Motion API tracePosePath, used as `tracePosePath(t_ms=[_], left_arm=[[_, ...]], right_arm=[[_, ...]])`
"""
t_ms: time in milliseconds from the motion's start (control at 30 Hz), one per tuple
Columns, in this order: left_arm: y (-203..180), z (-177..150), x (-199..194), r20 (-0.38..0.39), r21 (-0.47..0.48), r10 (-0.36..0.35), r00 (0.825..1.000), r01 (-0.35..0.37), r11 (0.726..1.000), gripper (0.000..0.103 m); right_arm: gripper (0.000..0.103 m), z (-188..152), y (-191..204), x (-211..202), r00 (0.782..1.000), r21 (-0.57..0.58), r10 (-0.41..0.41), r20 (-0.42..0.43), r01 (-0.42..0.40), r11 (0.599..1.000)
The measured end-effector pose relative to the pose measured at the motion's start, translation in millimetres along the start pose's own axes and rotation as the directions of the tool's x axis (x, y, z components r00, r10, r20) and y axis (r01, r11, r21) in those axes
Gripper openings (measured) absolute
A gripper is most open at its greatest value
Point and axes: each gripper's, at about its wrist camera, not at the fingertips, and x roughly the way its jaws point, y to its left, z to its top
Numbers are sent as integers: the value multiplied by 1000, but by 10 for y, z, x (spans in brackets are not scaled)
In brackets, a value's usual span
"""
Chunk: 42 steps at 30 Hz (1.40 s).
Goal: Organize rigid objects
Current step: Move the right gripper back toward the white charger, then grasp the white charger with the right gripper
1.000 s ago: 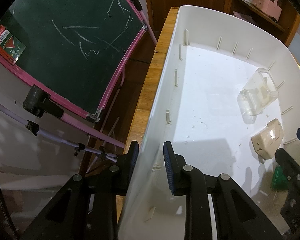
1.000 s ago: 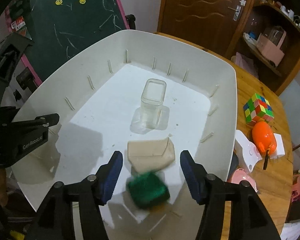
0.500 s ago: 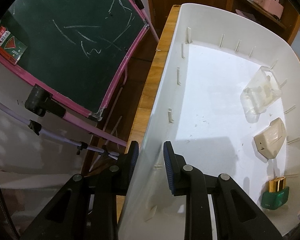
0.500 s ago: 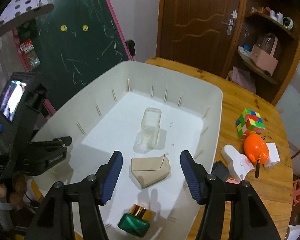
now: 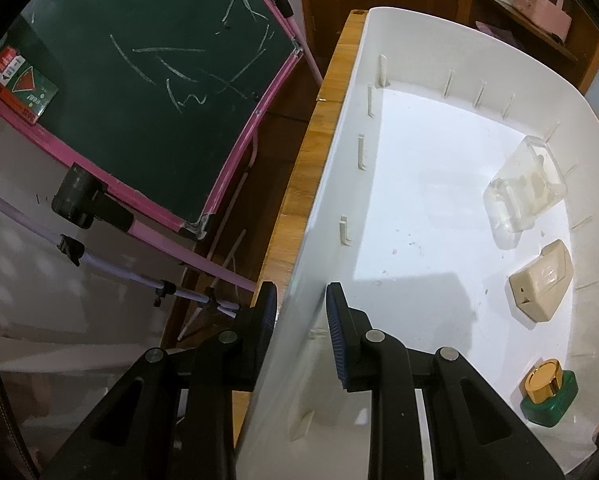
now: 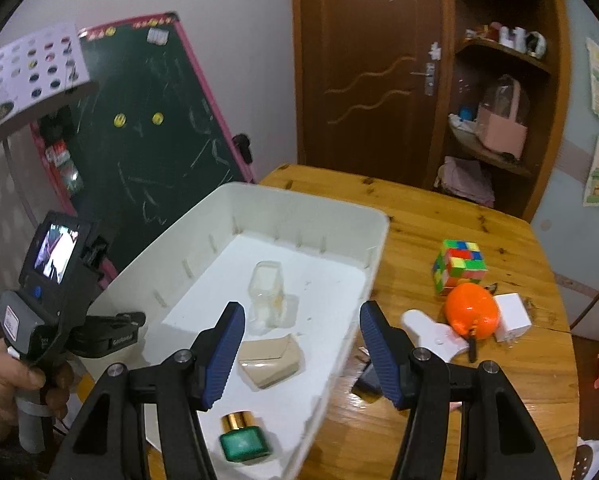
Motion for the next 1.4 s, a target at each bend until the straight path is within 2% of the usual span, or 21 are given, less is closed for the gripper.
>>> tracePosePath(t_ms=[367, 500, 600, 767, 900, 1167, 1400], left_arm=[[-10, 11, 11, -2, -6, 9, 1000, -9, 1000, 29], [-22, 6, 11, -2, -3, 12, 1000, -12, 1000, 29], [-31, 7, 11, -3, -1, 15, 1000, -15, 1000, 29], [-53, 3, 4, -1, 8, 25, 1000, -25, 1000, 30], [-58, -4, -1, -2, 7, 26, 1000, -26, 1000, 30], [-64, 5, 0, -7, 2, 36, 999, -36, 999, 31], [-46, 18, 0, -8, 0, 35, 999, -35, 999, 31]], right_arm=[[61, -40, -781, -156, 997, 111, -58, 47, 52, 992], [61, -73, -1132, -137, 995, 140, -94, 41, 87, 986], [61, -123, -1445, -63, 996, 159, -83, 25, 78, 984], [61, -219, -1962, 164, 992, 196, -116, -59, 125, 973], [61, -301, -2183, 354, 980, 170, -150, -132, 171, 970], [61, -455, -2351, 811, 955, 95, -158, -252, 187, 978], [61, -481, -2454, 1119, 943, 111, -139, -301, 179, 978]])
